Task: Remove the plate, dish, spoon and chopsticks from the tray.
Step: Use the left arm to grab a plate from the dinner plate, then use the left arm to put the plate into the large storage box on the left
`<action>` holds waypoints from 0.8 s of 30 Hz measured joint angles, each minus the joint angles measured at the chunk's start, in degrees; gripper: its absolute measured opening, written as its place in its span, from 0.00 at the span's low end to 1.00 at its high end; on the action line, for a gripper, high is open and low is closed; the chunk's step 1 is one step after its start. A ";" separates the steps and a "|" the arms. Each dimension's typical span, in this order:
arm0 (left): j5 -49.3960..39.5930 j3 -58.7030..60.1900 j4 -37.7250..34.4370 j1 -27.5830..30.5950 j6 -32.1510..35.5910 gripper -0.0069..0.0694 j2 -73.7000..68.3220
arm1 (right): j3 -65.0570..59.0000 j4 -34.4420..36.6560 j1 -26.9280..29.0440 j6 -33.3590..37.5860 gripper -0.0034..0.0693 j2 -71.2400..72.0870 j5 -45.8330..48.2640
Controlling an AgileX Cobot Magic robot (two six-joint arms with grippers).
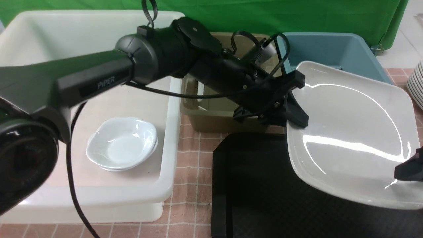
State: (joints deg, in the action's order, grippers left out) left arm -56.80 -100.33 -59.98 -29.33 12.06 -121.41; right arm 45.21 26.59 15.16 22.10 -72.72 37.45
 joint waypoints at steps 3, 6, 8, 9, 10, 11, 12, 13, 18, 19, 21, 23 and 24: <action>-0.13 -0.08 -0.98 0.16 0.91 0.17 0.48 | 0.00 0.18 0.00 0.00 0.82 1.94 -0.40; -0.64 -1.38 -1.45 0.59 1.25 0.17 1.27 | 0.00 0.18 0.00 0.04 0.82 4.08 -0.79; -0.80 -2.37 -1.45 1.13 1.25 0.17 1.72 | 0.00 0.18 0.00 0.04 0.82 5.12 -0.98; -1.00 -3.51 -1.53 1.71 1.25 0.17 2.26 | 0.00 0.27 0.00 0.04 0.83 6.04 -1.16; -1.00 -3.66 -1.53 1.82 1.25 0.17 2.34 | 0.00 0.27 0.00 0.04 0.83 6.04 -1.16; -1.30 -5.17 -0.76 2.75 1.19 0.17 2.82 | 0.00 0.79 0.00 0.04 0.85 7.36 -1.59; -2.02 -6.32 -0.45 3.50 1.05 0.17 2.88 | 0.05 1.26 0.00 0.04 0.85 8.13 -1.88; -3.22 -7.63 -0.39 4.44 0.81 0.17 2.88 | 0.18 1.92 -0.05 0.04 0.85 9.06 -2.09; -7.89 -11.80 0.28 9.23 -0.50 0.17 2.88 | 1.26 2.54 -0.17 -0.01 0.86 12.12 -2.15; -8.04 -11.96 0.11 9.52 -0.62 0.17 2.88 | 1.26 2.49 -0.17 0.05 0.86 12.22 -2.09; -9.04 -13.49 -1.11 12.64 -1.56 0.17 2.91 | 1.20 1.20 -0.17 0.05 0.85 12.80 -1.56; -10.83 -15.90 -1.75 18.33 -2.27 0.17 3.06 | 1.20 0.80 -0.17 0.05 0.85 12.99 -1.06; -11.17 -16.06 -1.69 18.75 -2.37 0.17 3.06 | 1.20 0.80 -0.17 0.05 0.85 12.99 -1.06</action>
State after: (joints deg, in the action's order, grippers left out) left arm -67.98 -116.40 -61.67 -10.57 9.69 -118.34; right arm 46.41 27.40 14.99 22.15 -59.73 36.39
